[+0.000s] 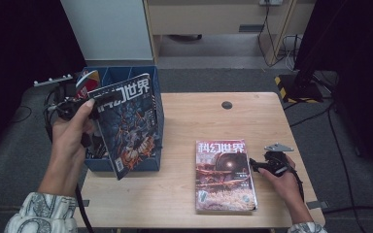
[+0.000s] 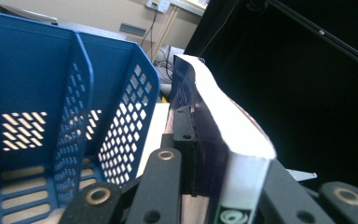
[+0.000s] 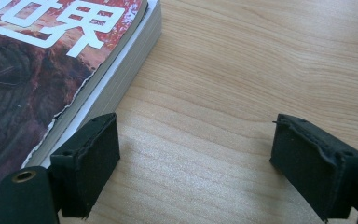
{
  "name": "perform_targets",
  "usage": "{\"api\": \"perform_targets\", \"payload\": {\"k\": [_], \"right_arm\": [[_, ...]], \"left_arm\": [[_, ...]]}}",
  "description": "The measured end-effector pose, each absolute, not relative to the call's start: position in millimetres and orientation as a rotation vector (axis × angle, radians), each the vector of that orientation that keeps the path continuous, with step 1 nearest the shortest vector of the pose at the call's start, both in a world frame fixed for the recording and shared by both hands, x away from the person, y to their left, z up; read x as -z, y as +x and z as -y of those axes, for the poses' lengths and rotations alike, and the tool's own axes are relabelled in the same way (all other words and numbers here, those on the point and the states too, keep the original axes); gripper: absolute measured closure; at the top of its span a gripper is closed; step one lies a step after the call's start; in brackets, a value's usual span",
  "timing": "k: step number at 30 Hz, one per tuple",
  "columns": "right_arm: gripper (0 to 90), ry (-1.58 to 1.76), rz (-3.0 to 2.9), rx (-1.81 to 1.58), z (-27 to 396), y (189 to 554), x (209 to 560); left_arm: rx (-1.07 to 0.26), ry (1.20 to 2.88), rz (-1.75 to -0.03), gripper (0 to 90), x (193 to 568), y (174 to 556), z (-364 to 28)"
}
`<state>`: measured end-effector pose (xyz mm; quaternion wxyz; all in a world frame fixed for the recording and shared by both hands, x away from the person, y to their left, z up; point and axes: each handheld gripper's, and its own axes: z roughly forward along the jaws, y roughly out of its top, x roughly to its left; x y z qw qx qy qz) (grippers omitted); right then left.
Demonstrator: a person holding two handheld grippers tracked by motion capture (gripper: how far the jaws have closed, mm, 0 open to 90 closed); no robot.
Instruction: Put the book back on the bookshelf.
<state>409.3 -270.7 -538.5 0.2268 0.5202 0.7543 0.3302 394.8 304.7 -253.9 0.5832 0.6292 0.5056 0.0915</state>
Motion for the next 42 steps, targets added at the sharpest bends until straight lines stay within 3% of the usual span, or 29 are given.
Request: {"api": "perform_targets", "payload": {"k": [42], "right_arm": [[15.5, 1.431, -2.084, -0.906, 271, 409, 538]], "left_arm": [[-0.366, 1.390, -1.289, 82.1, 238, 391, -373]]}}
